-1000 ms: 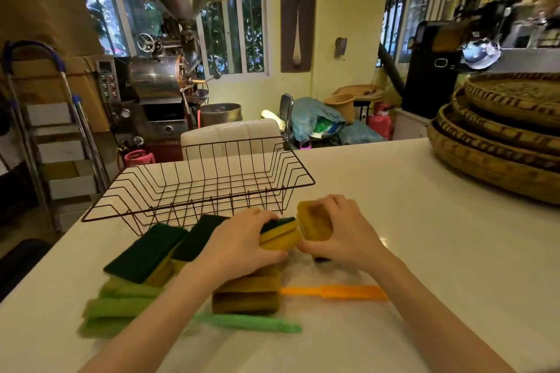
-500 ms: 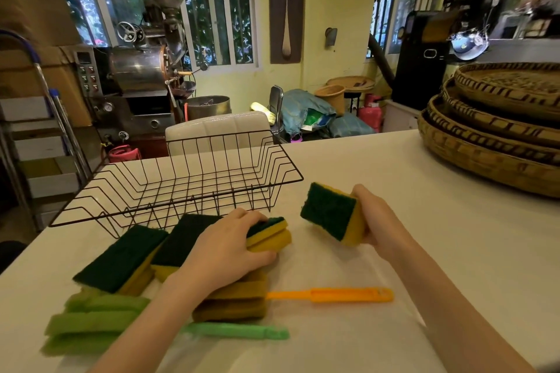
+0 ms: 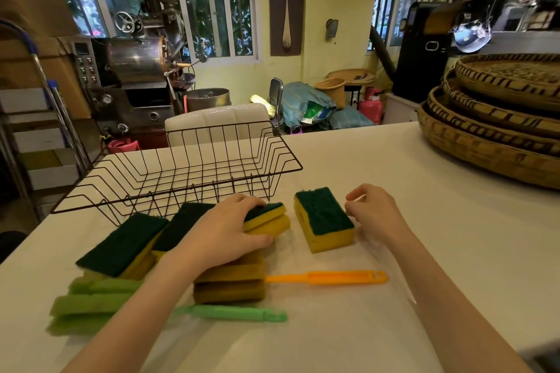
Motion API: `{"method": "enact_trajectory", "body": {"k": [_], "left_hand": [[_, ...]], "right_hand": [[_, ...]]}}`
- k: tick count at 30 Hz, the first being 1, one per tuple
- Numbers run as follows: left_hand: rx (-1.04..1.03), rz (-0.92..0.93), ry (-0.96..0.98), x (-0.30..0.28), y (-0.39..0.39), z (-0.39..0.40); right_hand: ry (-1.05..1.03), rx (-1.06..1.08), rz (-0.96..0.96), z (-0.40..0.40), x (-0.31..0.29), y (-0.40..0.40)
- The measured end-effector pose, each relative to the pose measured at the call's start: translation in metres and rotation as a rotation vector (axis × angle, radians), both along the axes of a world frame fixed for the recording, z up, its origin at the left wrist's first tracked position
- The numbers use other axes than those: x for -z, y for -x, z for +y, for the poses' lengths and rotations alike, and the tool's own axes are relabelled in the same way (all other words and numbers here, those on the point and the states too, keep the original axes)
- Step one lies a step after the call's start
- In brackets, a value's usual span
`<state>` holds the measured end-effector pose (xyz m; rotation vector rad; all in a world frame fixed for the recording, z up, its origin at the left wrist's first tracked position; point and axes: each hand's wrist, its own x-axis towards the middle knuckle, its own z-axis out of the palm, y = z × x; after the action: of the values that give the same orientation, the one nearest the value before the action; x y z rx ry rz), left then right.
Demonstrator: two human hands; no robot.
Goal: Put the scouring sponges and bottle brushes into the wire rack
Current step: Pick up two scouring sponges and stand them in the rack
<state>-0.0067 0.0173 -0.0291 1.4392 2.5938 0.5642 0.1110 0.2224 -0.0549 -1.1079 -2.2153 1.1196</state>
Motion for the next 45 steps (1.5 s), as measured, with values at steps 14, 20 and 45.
{"method": "enact_trajectory", "body": {"k": [14, 20, 45], "left_hand": [[-0.073, 0.428, 0.033, 0.006, 0.0, 0.038], [-0.033, 0.301, 0.236, 0.016, 0.001, 0.034], [0.43, 0.03, 0.509, -0.031, 0.039, 0.043]], "right_hand": [[-0.217, -0.411, 0.08, -0.019, 0.002, 0.007], [-0.219, -0.531, 0.041, -0.017, 0.004, 0.005], [-0.282, -0.865, -0.52, 0.004, -0.04, 0.028]]}}
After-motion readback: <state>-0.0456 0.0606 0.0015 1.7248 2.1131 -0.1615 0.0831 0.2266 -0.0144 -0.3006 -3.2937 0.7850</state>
